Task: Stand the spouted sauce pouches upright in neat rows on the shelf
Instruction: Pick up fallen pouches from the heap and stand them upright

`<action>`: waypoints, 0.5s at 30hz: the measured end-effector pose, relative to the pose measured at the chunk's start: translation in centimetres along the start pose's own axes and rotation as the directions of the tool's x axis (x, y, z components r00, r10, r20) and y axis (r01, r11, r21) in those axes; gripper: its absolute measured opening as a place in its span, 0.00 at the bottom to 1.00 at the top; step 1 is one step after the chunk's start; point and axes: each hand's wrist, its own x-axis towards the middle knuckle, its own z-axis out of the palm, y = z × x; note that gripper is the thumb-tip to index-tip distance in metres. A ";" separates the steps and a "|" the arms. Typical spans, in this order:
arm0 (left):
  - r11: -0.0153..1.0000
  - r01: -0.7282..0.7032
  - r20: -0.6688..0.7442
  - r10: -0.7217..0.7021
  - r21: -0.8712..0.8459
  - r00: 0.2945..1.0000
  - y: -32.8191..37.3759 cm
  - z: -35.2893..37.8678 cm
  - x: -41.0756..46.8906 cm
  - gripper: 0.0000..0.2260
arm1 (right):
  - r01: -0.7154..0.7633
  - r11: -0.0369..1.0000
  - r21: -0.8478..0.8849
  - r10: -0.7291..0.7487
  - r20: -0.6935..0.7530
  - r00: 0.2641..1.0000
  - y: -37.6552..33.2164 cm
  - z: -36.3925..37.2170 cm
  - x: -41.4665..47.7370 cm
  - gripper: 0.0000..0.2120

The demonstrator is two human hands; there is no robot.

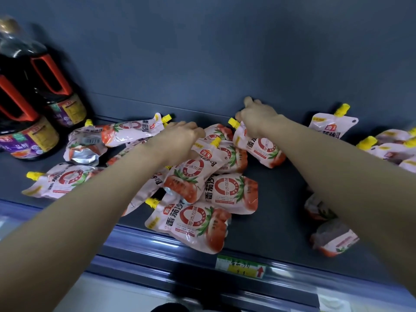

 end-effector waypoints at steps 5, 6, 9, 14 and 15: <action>0.998 0.008 0.100 -0.002 -0.055 0.995 -0.6 0.8 1.2 0.27 | -0.007 0.999 -0.042 0.005 -0.046 0.999 1.1 -0.9 -1.1 0.17; 0.998 0.001 0.117 0.006 -0.062 0.993 -0.6 0.7 1.5 0.27 | -0.028 0.999 -0.043 0.026 -0.041 0.999 1.5 -1.1 -1.4 0.19; 0.997 -0.018 0.166 0.030 -0.073 0.986 -0.8 0.7 2.1 0.28 | -0.135 0.990 0.036 0.136 -0.024 0.990 2.6 -1.7 -2.3 0.19; 0.994 0.000 0.266 0.028 -0.107 0.964 -1.6 0.9 3.1 0.29 | -0.287 0.928 0.237 0.301 -0.020 0.954 3.2 -2.1 -3.6 0.15; 0.995 0.000 0.288 0.030 -0.103 0.957 -1.7 1.0 3.3 0.30 | -0.314 0.910 0.271 0.329 -0.011 0.944 3.3 -2.0 -3.8 0.14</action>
